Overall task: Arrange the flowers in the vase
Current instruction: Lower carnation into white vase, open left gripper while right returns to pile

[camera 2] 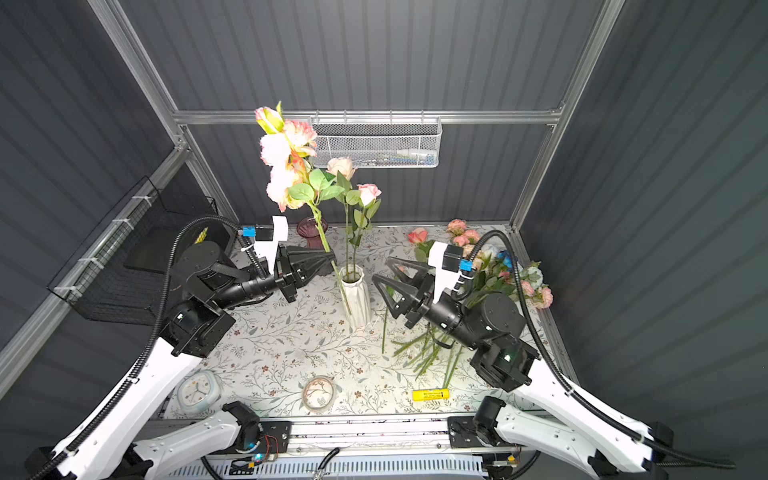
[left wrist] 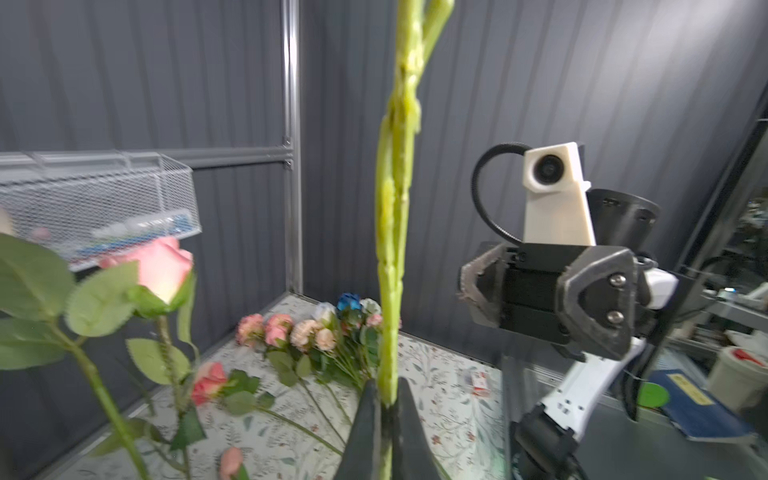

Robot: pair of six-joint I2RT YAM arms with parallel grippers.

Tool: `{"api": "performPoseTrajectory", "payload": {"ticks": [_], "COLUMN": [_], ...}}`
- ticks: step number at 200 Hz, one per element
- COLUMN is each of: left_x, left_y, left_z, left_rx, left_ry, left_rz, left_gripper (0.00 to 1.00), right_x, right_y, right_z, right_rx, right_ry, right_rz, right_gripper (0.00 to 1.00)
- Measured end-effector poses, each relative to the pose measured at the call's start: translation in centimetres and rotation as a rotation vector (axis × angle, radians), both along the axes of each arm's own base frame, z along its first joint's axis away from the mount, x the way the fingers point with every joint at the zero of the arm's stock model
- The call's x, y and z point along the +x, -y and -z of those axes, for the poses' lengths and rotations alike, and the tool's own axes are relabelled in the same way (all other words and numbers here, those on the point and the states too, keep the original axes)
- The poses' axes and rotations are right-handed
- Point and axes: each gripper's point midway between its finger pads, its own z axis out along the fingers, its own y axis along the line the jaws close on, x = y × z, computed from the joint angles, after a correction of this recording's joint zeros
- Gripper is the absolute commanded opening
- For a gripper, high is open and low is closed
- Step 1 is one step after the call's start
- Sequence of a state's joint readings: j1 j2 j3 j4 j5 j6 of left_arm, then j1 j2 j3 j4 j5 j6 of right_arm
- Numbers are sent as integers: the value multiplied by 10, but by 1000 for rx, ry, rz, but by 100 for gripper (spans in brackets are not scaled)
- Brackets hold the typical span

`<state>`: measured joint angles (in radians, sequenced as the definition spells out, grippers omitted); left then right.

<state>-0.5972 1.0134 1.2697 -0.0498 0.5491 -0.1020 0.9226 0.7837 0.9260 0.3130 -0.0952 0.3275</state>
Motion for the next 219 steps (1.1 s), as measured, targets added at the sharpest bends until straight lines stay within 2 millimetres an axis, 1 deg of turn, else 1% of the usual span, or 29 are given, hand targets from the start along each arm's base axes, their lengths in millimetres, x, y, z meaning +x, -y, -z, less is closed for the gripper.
{"api": "performPoseTrajectory", "payload": {"ticks": [20, 36, 60, 80, 96, 114, 139, 154, 160, 175, 183, 200, 210, 219], "left_x": [18, 33, 62, 87, 100, 109, 116, 119, 120, 121, 122, 122, 121, 120], "left_y": [-3, -1, 6, 16, 22, 23, 16, 11, 10, 7, 5, 0, -3, -6], "left_z": [-12, -13, -2, 12, 17, 23, 33, 50, 57, 76, 86, 95, 95, 91], "left_rx": [12, 31, 68, 102, 110, 116, 102, 103, 105, 109, 113, 106, 97, 84], "left_ry": [70, 94, 99, 82, 73, 63, 54, 22, 8, -34, -55, -80, -91, -87], "left_rz": [-94, -144, -209, -243, -258, -268, -295, -313, -319, -336, -347, -371, -384, -394], "left_gripper": [0, 0, 0, 0, 0, 0, 0, 0, 8, 37, 49, 63, 67, 70], "right_x": [-2, -2, 0, 2, 3, 5, 4, 4, 5, 5, 6, 8, 9, 10], "right_y": [12, 18, 22, 23, 23, 23, 26, 28, 28, 29, 29, 28, 28, 28], "right_z": [1, 4, 9, 15, 18, 21, 26, 27, 27, 29, 30, 34, 35, 36], "right_rx": [-4, -12, -24, -42, -53, -64, -74, -74, -75, -76, -80, -89, -93, -94], "right_ry": [7, 4, 1, -9, -14, -19, -22, -24, -26, -28, -31, -39, -43, -47], "right_rz": [41, 64, 88, 100, 107, 115, 127, 135, 138, 144, 146, 152, 157, 160], "right_gripper": [59, 59, 59, 59, 59, 60, 61, 62, 62, 64, 65, 66, 67, 68]}}
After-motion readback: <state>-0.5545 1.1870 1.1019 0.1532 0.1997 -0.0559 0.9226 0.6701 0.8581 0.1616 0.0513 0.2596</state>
